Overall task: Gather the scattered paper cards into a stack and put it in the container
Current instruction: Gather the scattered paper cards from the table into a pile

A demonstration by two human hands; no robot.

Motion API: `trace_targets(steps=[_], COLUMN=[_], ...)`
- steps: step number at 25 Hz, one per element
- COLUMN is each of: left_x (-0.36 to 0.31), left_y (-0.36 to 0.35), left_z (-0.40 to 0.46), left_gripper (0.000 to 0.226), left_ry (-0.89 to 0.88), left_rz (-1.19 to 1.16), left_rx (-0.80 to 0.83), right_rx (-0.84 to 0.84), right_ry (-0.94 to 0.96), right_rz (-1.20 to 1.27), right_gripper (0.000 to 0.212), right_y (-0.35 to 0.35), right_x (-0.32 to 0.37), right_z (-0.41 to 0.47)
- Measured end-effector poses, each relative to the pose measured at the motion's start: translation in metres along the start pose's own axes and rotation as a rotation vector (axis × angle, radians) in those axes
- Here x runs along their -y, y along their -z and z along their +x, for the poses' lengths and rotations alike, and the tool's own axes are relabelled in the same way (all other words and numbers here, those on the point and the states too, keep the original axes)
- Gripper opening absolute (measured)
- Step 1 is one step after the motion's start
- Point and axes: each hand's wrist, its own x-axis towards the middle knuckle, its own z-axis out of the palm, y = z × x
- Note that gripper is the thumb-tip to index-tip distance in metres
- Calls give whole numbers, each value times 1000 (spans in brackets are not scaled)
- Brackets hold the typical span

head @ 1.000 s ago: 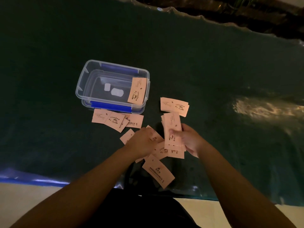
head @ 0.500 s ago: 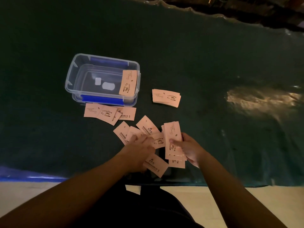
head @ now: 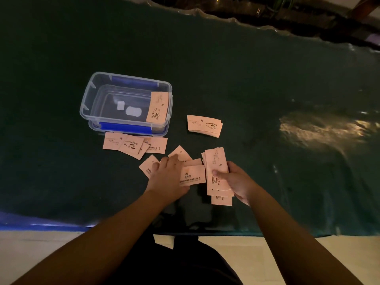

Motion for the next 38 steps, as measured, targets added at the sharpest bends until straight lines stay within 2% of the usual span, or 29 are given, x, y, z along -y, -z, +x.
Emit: trace_targets(steps=[4,7,10,14,16,18,20,24,27,30,33,35,38], left_x=[-2,-2,-4,-2,0,-2,-6,-17,-17,2,38,53,53], left_y=[2,5,13,18,19,18,16,3,1,6,8,9,12], left_z=[8,11,13,15,17,18,22,23,18,5,-16,-30,-36], left_gripper=[105,99,89,84,79,70,69,75,61,63,66,69,65], left_ry=[-2,-54,-19,62,48,28,48,23,113,338,535,664,767], left_rz=[20,43,-99,-378,-470,-504,-507,-307,-412,-468,-480,-621,-798], left_rx=[61,106,138,151,119,21,-65,-103,-222,-225,-272,-242,-182], right_rx=[25,78,138,171,171,163,137,65,73,88,50,33,33], right_ry=[16,23,16,11,3,14,36,48,14,-67,-123,-132,-113], right_rz=[-235,-440,-554,-533,-529,-531,-562,-642,-514,-338,-50,48,37], right_gripper=[52,55,56,59,62,63,63,68,67,61,51,46,47], right_y=[-5,-7,-10,-18,-18,-18,-22,-32,-30,-18,-5,-4,-15], right_x=[20,38,48,51,50,47,44,34,25,23,26,33,47], right_z=[11,21,30,39,41,42,43,44,44,42,44,46,50])
